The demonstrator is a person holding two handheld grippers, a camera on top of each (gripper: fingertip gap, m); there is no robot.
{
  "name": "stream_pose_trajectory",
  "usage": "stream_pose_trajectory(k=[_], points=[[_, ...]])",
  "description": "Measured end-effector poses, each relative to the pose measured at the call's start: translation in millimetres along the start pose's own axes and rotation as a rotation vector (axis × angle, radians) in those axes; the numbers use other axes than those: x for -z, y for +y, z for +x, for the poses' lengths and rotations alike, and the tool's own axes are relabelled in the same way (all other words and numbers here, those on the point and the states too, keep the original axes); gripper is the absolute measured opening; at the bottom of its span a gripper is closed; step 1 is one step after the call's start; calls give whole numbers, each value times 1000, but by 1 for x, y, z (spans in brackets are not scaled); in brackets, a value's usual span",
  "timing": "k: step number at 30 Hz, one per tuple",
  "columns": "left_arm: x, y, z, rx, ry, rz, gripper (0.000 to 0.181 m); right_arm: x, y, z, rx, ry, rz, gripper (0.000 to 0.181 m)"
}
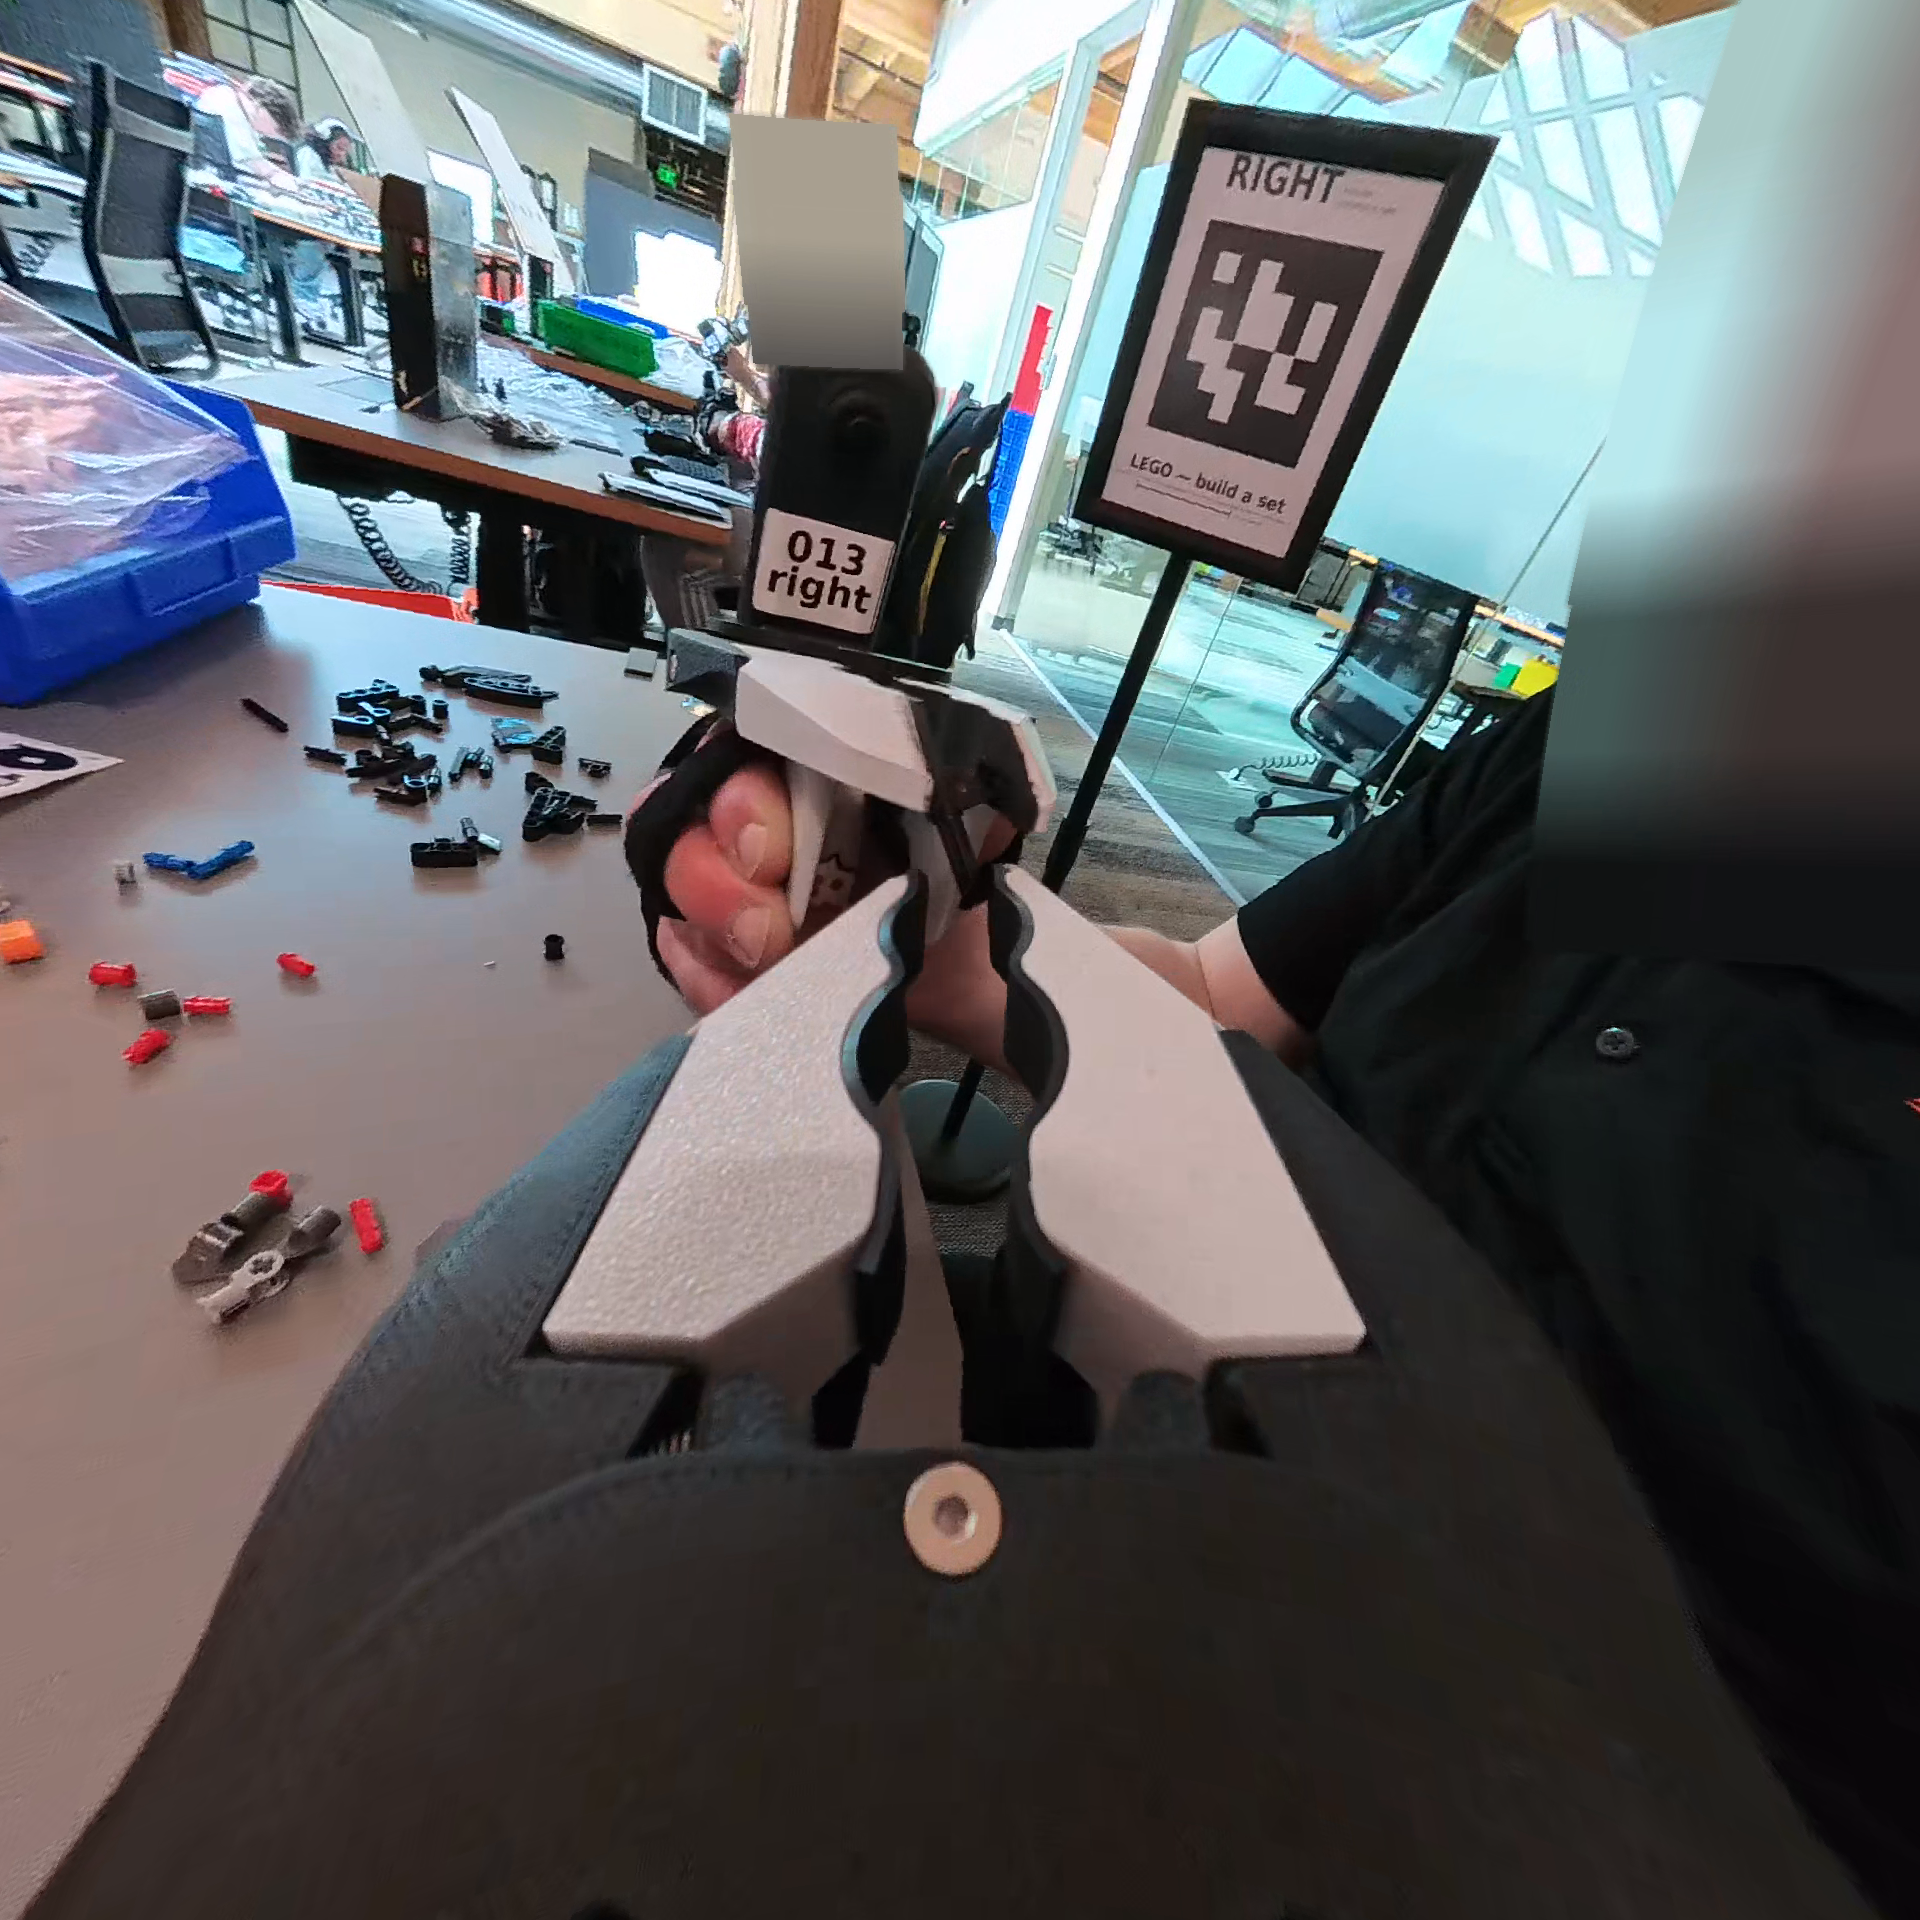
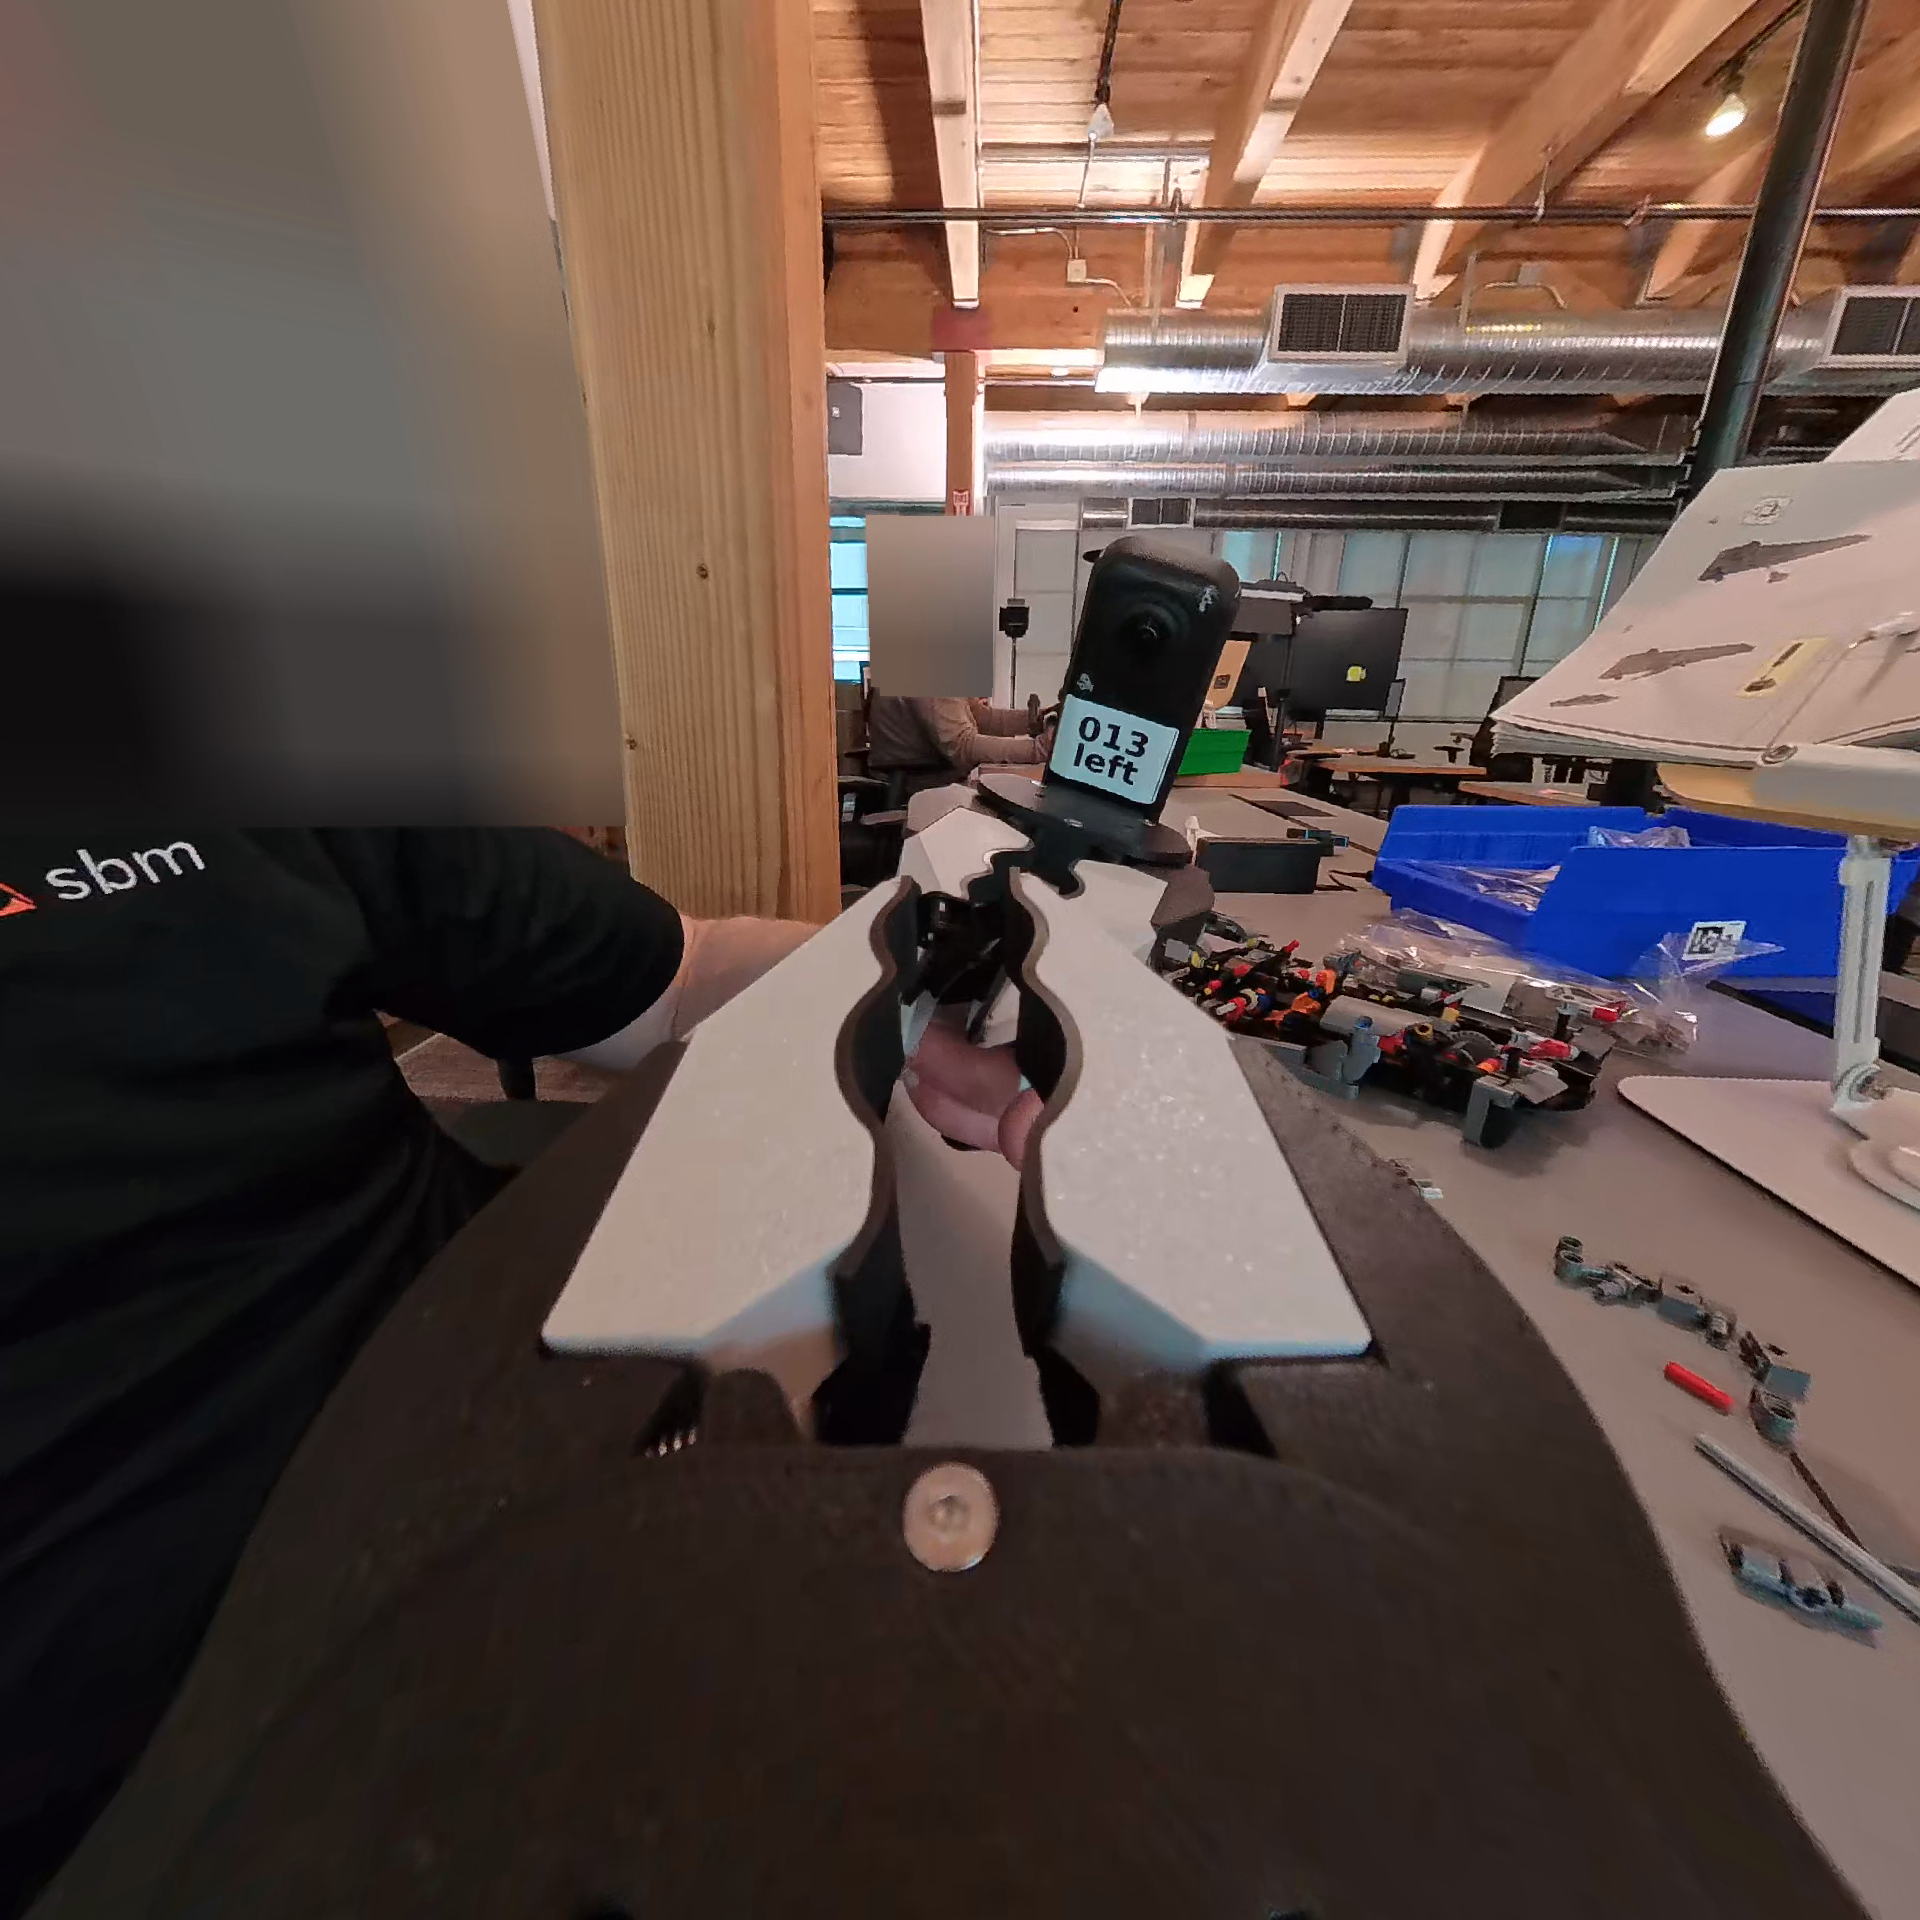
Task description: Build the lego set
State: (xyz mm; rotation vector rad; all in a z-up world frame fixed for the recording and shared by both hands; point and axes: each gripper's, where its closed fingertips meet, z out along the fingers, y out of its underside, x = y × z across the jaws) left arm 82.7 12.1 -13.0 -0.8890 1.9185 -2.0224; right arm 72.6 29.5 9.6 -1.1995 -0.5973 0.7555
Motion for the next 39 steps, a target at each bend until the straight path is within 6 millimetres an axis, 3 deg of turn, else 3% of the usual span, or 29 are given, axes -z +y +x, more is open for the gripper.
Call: stream_pose_trajectory(k=[9, 17, 25, 31, 33, 35, 39], points=[[-3, 1, -6, -124, -80, 6, 1, 0, 0, 4, -26, 15, -1, 14], [9, -7, -35, -428, -460, -54, 1, 13, -2, 24, -29, 266, -77, 26], [10, -13, -42, -662, -673, -103, 0, 15, 0, 29, -28, 455, -143, 9], [12, -13, -44, -673, -705, -131, 2, 17, 1, 32, -40, 486, -153, 6], [22, -9, -49, -643, -714, -190, 16, 22, -1, 35, -63, 492, -127, 5], [34, 5, -57, -549, -691, -301, 24, 30, 1, 41, -82, 511, -112, 5], [62, 35, -82, -404, -706, -509, 17, 42, 9, 51, -112, 529, -94, 5]])
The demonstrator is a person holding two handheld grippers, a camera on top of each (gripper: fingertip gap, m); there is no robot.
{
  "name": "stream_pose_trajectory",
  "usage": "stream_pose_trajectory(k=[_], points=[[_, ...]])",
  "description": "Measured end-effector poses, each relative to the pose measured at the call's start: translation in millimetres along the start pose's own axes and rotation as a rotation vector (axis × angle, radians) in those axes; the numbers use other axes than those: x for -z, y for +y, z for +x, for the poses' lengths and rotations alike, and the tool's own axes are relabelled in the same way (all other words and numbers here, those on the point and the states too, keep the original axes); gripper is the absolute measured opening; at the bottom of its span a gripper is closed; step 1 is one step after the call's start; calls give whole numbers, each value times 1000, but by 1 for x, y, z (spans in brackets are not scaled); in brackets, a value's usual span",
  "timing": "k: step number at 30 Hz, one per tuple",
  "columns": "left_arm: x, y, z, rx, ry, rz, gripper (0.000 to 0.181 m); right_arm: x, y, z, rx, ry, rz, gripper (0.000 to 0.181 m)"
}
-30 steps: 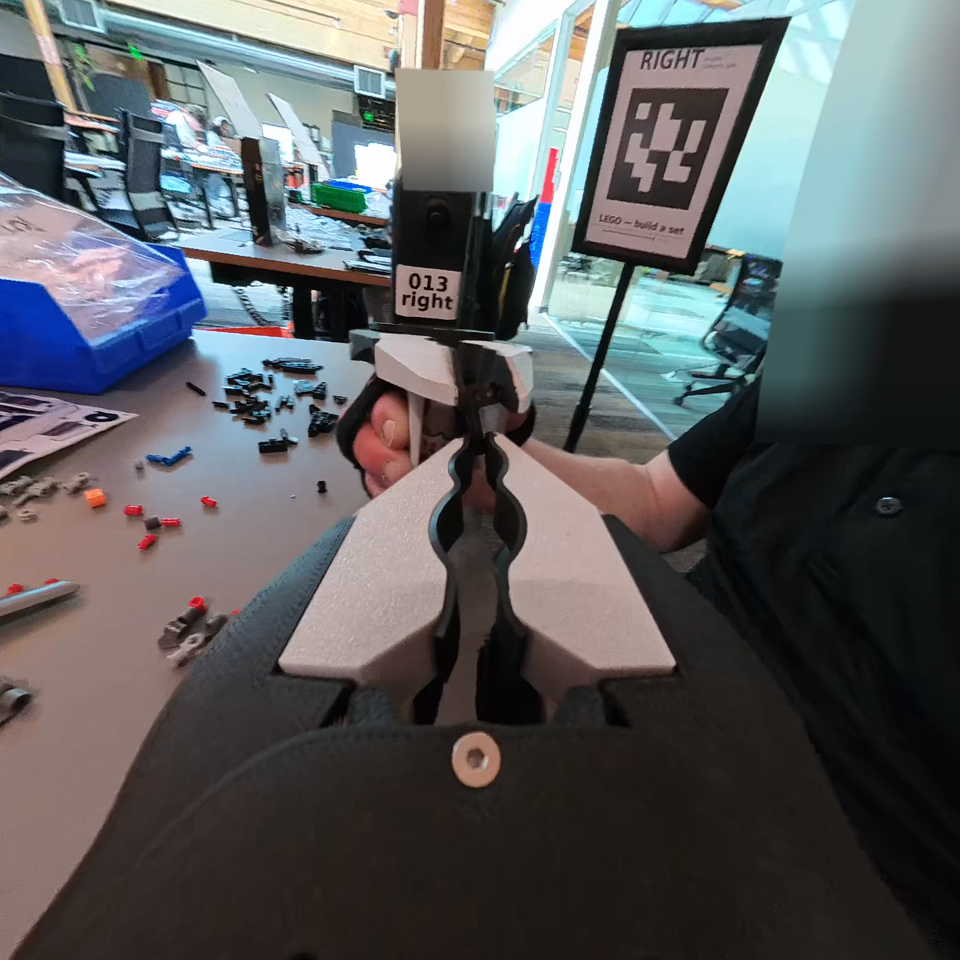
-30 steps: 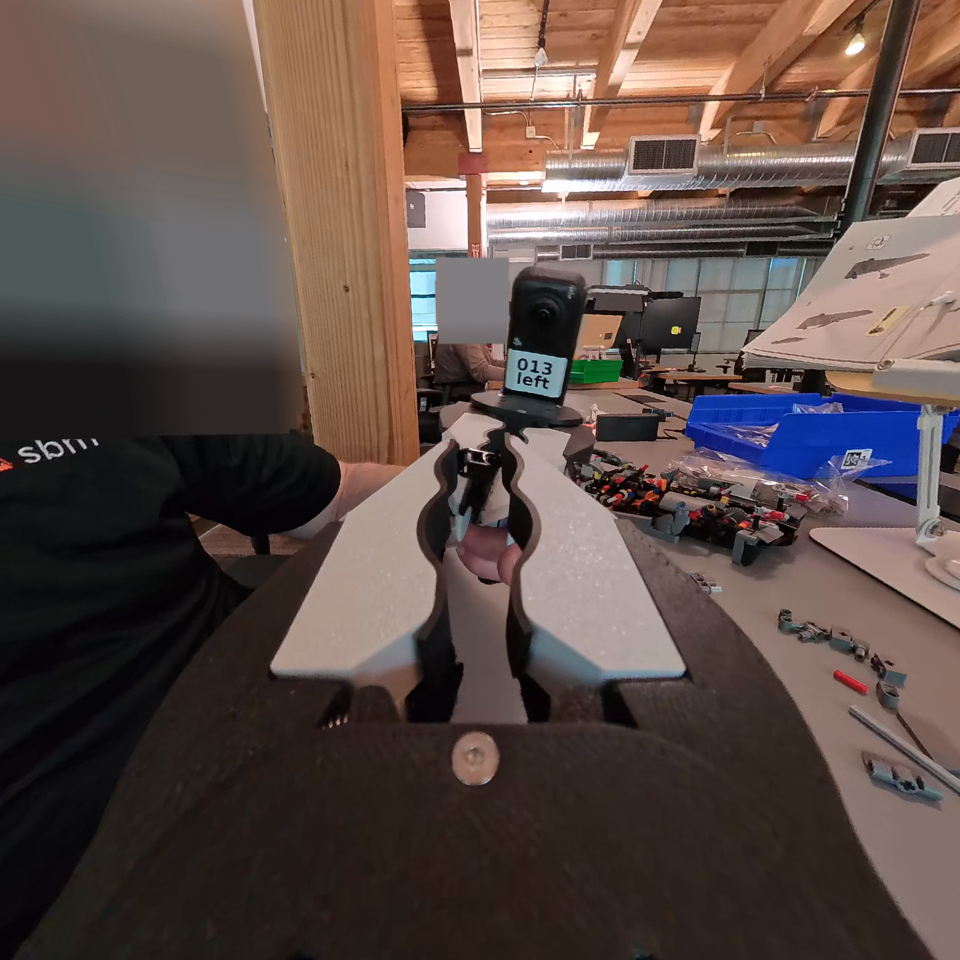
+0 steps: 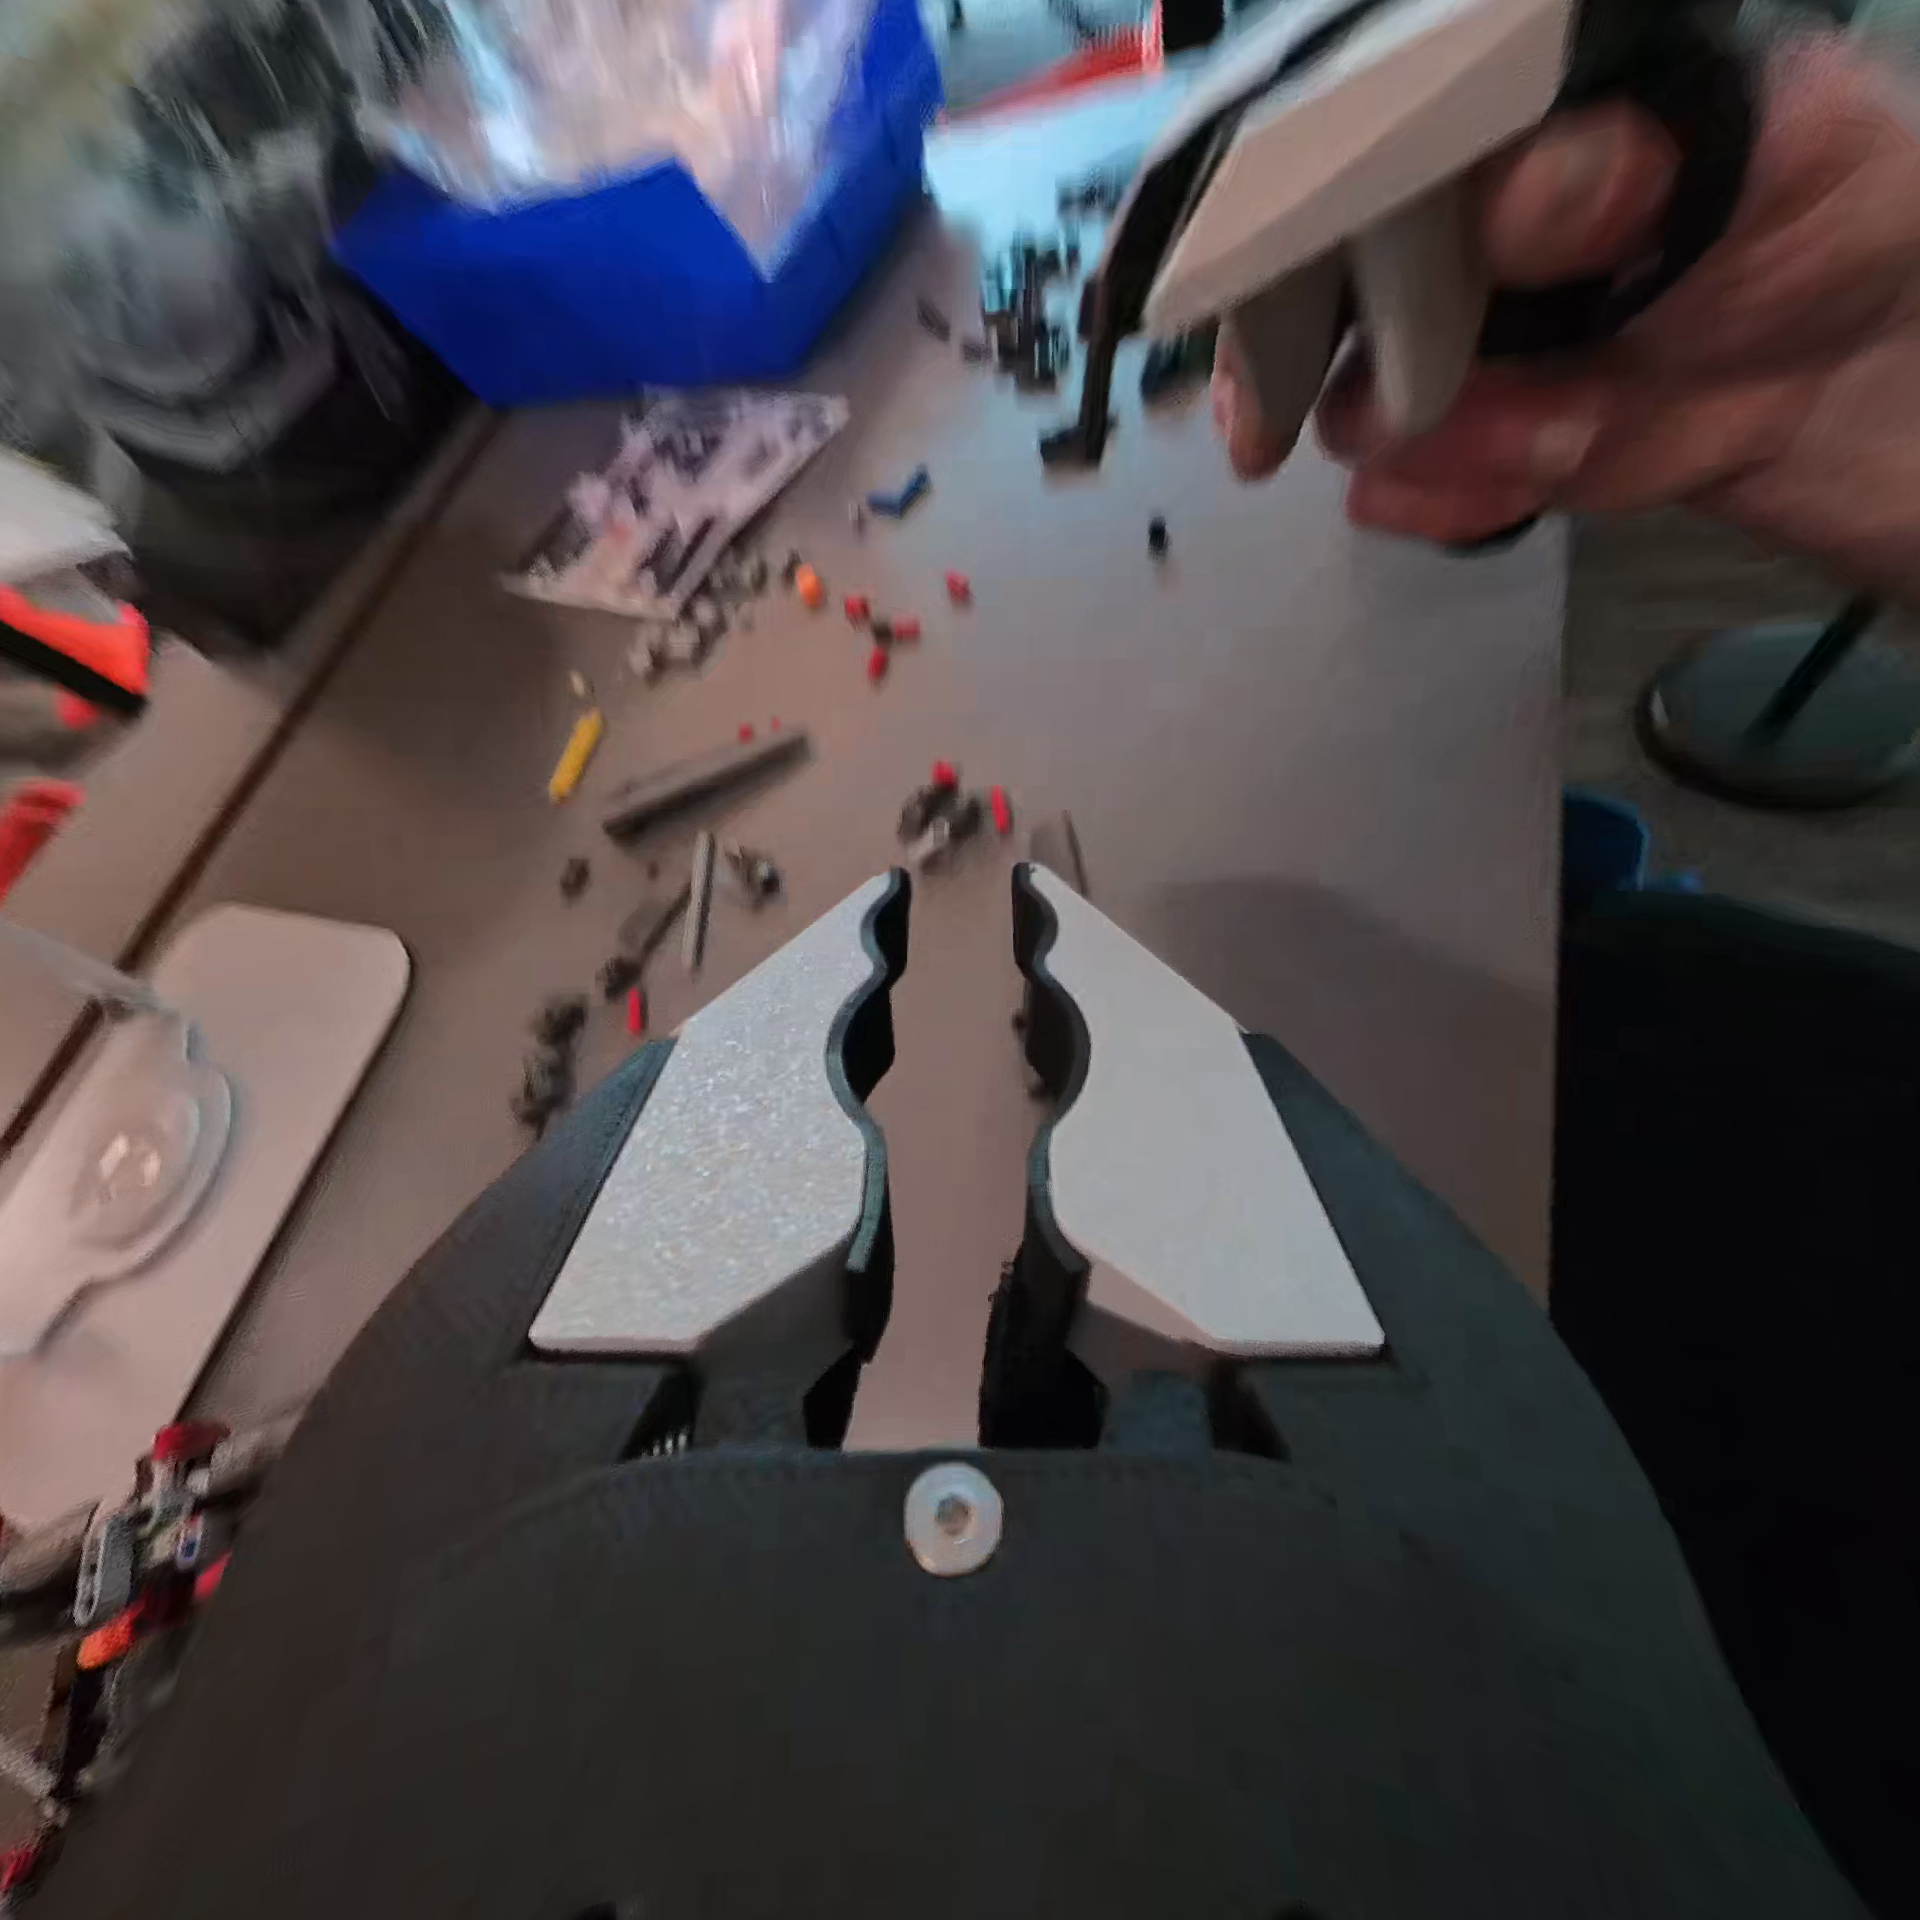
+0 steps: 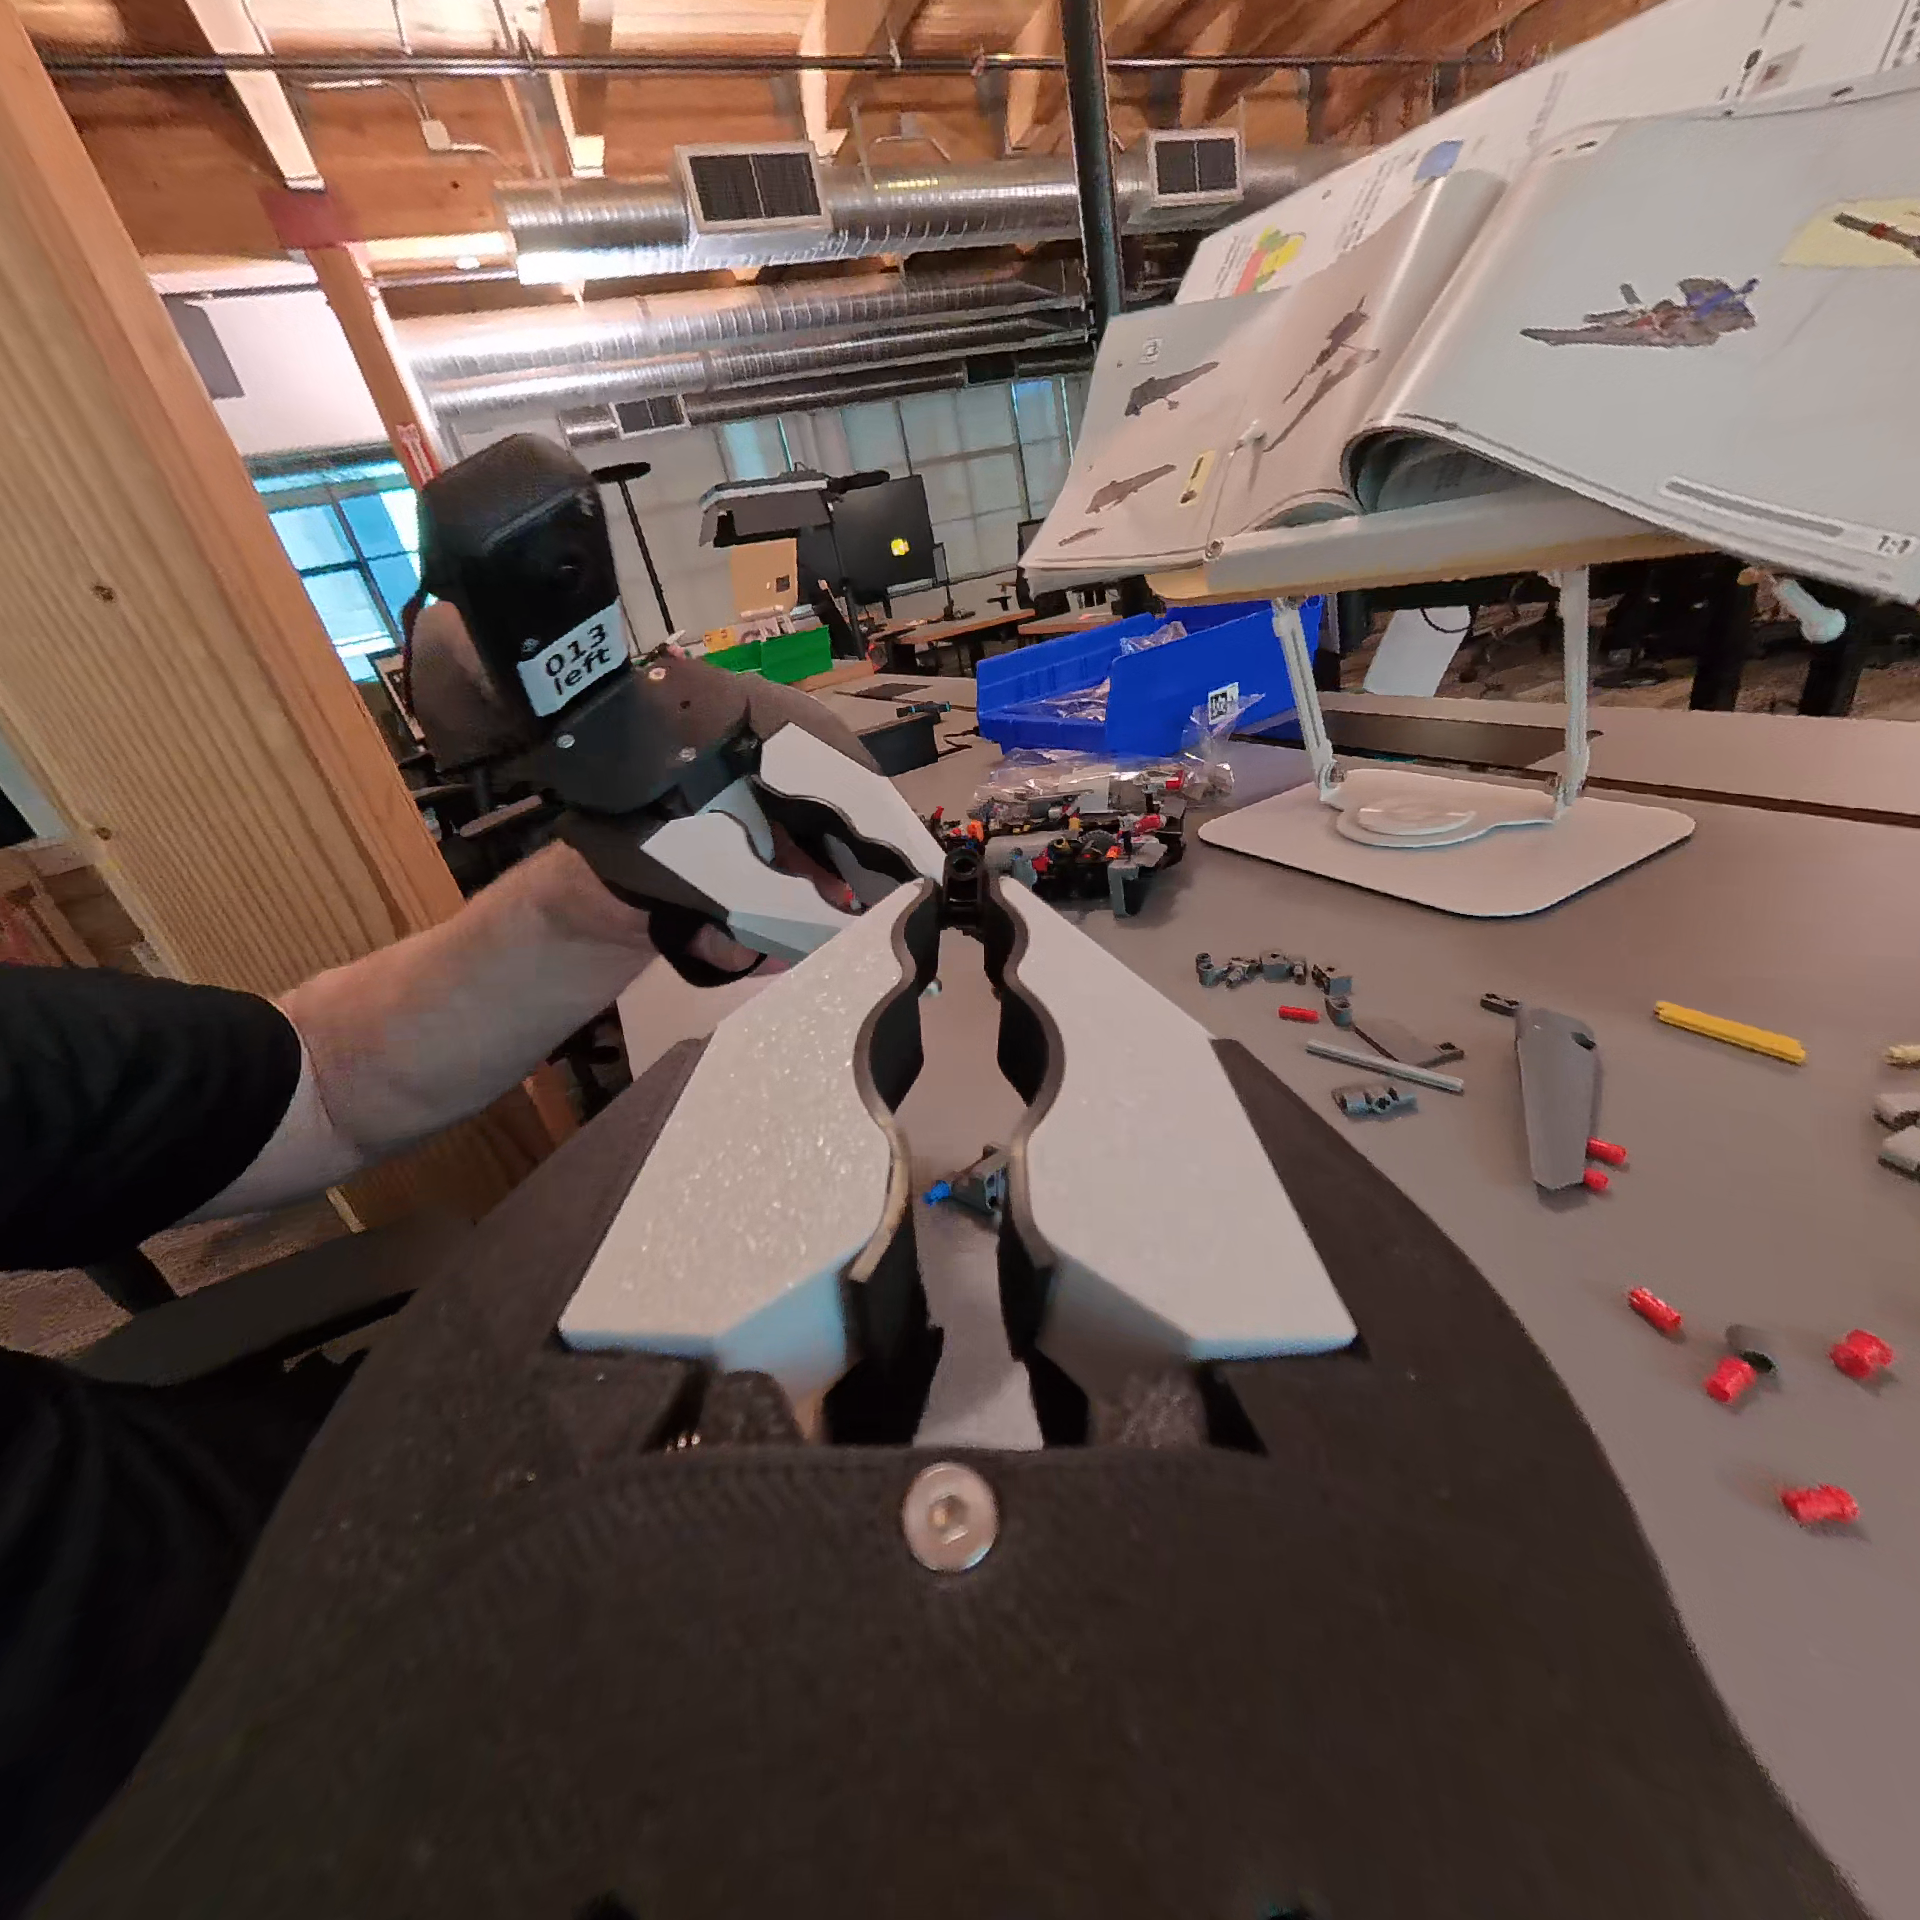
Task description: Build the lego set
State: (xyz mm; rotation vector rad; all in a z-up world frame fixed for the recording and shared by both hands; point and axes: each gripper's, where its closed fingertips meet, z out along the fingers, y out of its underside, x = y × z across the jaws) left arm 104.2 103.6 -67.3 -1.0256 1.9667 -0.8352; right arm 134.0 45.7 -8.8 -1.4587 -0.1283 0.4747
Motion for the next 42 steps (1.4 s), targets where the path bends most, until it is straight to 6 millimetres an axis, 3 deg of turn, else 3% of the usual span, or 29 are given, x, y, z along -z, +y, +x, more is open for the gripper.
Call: stream_pose_trajectory(k=[3, 8, 12, 19, 24, 28, 33, 36, 42], points=[[-10, 29, -9, 25, 42, -148, 15, 0, 9, 7, -20, 4, -6, 5], [-22, 64, 4, 130, 207, -306, 31, 1, 17, 12, -51, -4, -4, 5], [-30, 67, 18, 199, 295, -315, 46, 2, 17, 13, -63, -18, 8, 5], [-42, 75, 23, 169, 266, -386, 23, 2, 17, 13, -67, -28, 14, 5], [-45, 72, 22, 131, 205, -342, 22, 2, 17, 12, -67, -31, 12, 4], [-41, 45, 6, 96, 53, -168, 22, 2, 16, 12, -80, -29, 19, 4], [-21, -12, -7, -51, -137, 117, 22, -1, 8, 11, -127, -39, 76, 5], [-10, -34, -14, -132, -260, 213, 21, -3, 0, 9, -137, -38, 116, 5], [3, -55, -14, -133, -329, 340, 22, -3, -11, 8, -145, -23, 179, 5]])
